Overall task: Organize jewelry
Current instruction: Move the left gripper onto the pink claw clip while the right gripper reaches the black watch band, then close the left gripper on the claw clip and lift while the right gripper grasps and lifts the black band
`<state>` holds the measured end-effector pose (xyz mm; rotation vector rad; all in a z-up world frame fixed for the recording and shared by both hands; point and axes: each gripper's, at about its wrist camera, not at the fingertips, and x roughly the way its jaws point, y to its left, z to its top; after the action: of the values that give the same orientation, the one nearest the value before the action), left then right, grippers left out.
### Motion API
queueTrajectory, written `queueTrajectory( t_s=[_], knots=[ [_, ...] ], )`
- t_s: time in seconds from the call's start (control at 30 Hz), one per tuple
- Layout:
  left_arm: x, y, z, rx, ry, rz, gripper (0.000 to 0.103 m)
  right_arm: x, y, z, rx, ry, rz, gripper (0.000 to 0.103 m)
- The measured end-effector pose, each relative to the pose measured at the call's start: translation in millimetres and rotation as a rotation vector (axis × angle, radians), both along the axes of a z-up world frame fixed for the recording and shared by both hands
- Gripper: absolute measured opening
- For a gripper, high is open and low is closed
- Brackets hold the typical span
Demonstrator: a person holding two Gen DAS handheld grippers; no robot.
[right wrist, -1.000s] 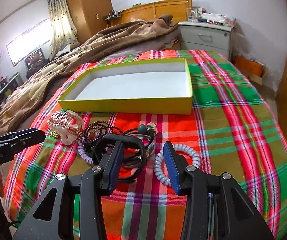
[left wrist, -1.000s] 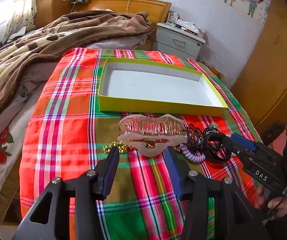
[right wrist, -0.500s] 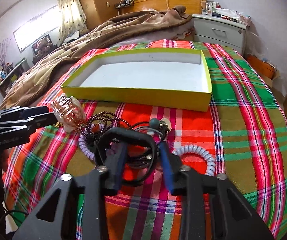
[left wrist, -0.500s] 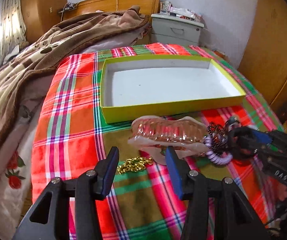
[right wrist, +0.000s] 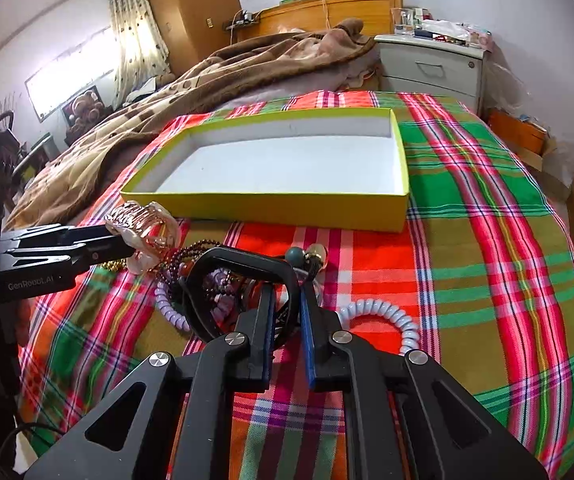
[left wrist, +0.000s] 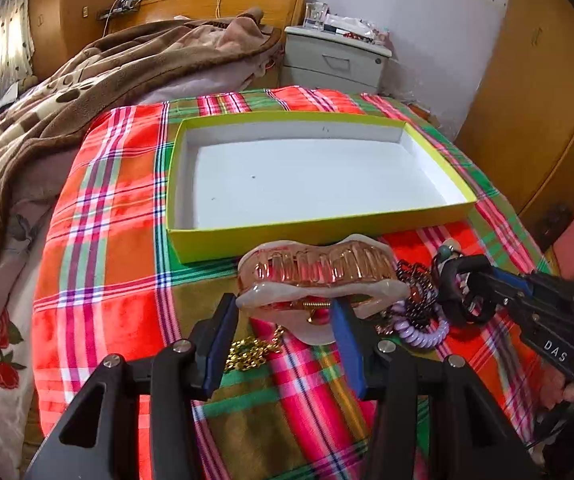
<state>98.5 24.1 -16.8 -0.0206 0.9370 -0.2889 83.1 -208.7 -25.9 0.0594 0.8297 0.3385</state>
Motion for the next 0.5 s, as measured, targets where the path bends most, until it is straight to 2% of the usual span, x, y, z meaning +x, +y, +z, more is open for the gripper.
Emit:
queueTrajectory(
  t_s=[0.1,0.17,0.33,0.5],
  knots=[
    [-1,1,3,-0.031,-0.006,0.006,0.035,0,-3,4,0.012,-0.012,-0.009,0.012],
    [-3,2,5,-0.04,-0.011,0.006,0.034,-1,-4,6,0.016,-0.02,-0.015,0.012],
    [-5,-1,9,-0.047,-0.017,0.008,0.025,1,-8,7,0.029,-0.027,-0.029,0.012],
    [-16,-12,14,-0.057,-0.017,-0.067,0.023,2,-13,8,0.038,-0.032,-0.043,0.012]
  ],
)
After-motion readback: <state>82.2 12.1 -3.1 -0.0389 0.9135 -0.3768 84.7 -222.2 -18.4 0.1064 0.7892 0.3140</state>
